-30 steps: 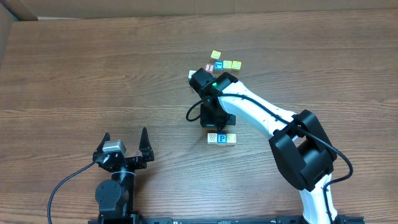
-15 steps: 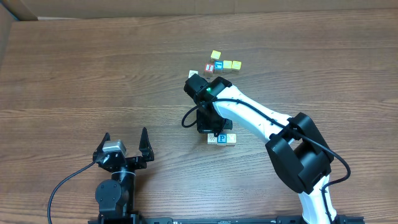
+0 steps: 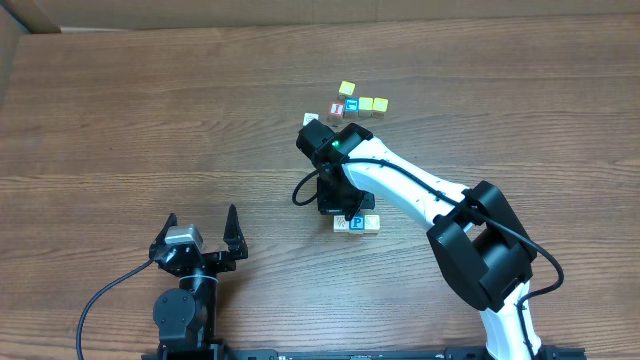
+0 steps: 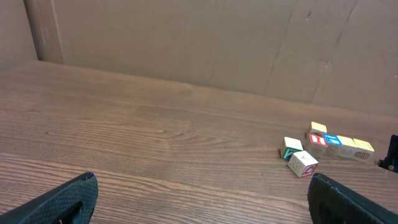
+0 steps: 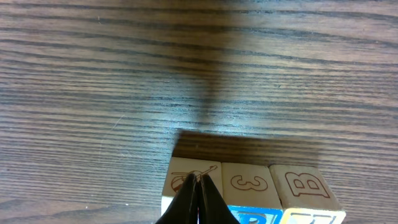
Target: Flip 5 blocks
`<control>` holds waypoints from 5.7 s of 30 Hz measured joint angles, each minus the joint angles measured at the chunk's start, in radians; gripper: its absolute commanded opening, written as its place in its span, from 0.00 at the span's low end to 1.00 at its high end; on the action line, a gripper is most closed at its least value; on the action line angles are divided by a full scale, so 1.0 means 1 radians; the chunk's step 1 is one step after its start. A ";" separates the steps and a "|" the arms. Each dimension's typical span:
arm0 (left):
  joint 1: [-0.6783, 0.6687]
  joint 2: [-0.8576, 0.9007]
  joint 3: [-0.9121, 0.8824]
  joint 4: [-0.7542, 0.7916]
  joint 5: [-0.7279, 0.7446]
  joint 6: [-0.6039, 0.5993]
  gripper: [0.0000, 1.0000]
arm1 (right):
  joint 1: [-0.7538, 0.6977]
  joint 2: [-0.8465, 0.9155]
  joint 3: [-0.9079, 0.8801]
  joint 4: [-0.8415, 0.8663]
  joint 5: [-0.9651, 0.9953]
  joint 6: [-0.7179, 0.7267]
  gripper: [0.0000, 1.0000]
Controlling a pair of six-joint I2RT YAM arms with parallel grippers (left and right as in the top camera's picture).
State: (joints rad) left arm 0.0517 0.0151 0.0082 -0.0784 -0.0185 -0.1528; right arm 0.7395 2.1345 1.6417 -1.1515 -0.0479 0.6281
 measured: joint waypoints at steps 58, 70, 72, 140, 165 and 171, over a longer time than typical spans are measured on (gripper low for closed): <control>0.000 0.000 0.000 0.000 0.000 0.000 1.00 | -0.118 0.050 0.434 0.185 0.105 -0.301 0.76; 0.000 0.000 0.000 0.000 0.000 0.000 1.00 | -0.118 0.254 0.434 0.267 0.107 -0.351 0.68; 0.000 0.000 0.000 0.000 0.000 0.000 1.00 | -0.118 0.262 0.434 0.273 0.107 -0.358 0.63; 0.000 0.000 0.000 0.000 0.000 0.000 1.00 | 0.158 0.120 0.155 -0.024 0.104 0.075 0.44; 0.000 0.000 0.000 0.000 0.000 0.000 1.00 | 0.103 0.120 0.256 -0.006 0.104 0.036 0.36; 0.000 0.000 0.000 0.000 0.000 0.000 1.00 | 0.070 0.120 0.270 -0.015 0.058 -0.010 0.10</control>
State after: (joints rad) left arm 0.0517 0.0151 0.0082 -0.0784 -0.0185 -0.1528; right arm 0.8093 2.2543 1.9121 -1.1667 0.0101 0.6178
